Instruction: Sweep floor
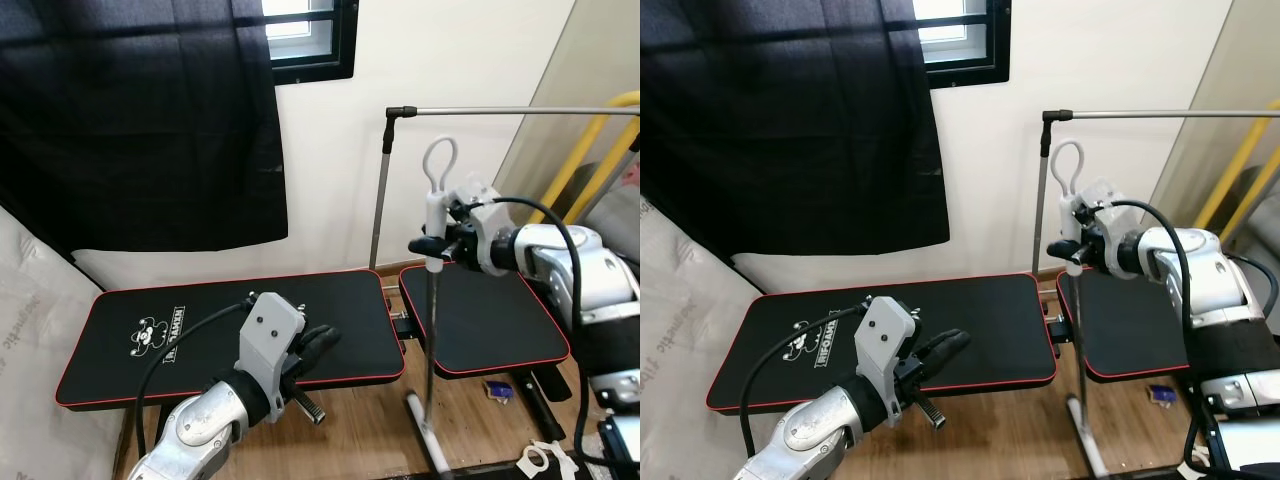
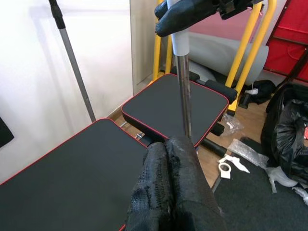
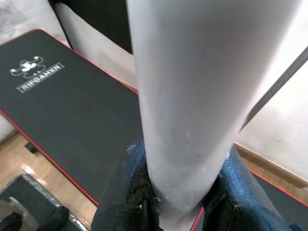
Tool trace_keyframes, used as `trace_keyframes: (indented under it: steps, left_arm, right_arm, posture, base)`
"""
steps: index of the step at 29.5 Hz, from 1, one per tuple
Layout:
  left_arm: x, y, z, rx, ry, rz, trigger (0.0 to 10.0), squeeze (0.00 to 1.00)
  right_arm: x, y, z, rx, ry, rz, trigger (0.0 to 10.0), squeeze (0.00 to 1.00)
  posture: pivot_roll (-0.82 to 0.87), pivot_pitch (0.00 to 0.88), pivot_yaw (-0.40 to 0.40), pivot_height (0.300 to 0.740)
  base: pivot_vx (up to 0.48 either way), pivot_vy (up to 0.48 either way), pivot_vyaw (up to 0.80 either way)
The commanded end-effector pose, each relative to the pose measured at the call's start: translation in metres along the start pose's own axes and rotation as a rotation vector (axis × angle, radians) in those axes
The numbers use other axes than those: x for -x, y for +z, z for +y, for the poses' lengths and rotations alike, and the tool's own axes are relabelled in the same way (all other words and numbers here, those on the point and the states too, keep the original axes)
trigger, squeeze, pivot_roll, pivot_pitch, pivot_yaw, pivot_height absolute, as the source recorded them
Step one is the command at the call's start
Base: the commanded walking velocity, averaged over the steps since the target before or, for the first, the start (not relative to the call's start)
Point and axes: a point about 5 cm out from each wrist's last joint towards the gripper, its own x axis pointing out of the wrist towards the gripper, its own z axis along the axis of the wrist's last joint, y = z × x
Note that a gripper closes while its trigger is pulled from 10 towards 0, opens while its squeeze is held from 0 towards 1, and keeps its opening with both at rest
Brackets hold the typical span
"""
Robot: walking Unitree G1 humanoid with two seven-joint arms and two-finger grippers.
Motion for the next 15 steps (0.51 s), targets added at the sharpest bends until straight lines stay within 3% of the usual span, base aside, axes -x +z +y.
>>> trace_keyframes:
  steps: [1, 2, 4, 8, 10, 15]
  left_arm:
    - [0.0, -0.002, -0.002, -0.008, -0.051, 0.008, 10.0, 0.0]
    - [0.0, -0.002, -0.002, -0.008, -0.051, 0.008, 10.0, 0.0]
    - [-0.001, -0.001, 0.0, -0.005, -0.03, -0.001, 10.0, 0.0]
    - [-0.001, 0.0, 0.002, -0.004, -0.019, -0.006, 10.0, 0.0]
    - [-0.003, 0.001, 0.005, -0.008, 0.0, -0.015, 10.0, 0.0]
    - [-0.004, 0.001, 0.008, -0.012, 0.013, -0.021, 10.0, 0.0]
  right_arm:
    - [0.005, 0.014, 0.011, 0.001, 0.095, -0.085, 10.0, 0.0]
    - [0.005, 0.014, 0.011, 0.001, 0.095, -0.085, 10.0, 0.0]
    - [0.007, 0.022, 0.027, -0.026, 0.2, -0.16, 10.0, 0.0]
    - [0.008, 0.024, 0.034, -0.042, 0.238, -0.18, 10.0, 0.0]
    - [0.011, 0.021, 0.046, -0.001, 0.312, -0.16, 10.0, 0.0]
    - [0.015, 0.018, 0.052, 0.045, 0.367, -0.151, 10.0, 0.0]
  posture:
    - [-0.1, 0.027, -0.031, 0.74]
    - [-0.1, 0.027, -0.031, 0.74]
    - [-0.11, 0.026, -0.031, 0.74]
    - [-0.11, 0.026, -0.031, 0.74]
    - [-0.11, 0.021, -0.031, 0.74]
    - [-0.12, 0.016, -0.033, 0.74]
  base:
    - [0.0, 0.0, 0.0]
    - [0.0, 0.0, 0.0]
    - [0.0, 0.0, 0.0]
    - [0.0, 0.0, 0.0]
    - [0.0, 0.0, -0.8]
    - [0.0, 0.0, -0.8]
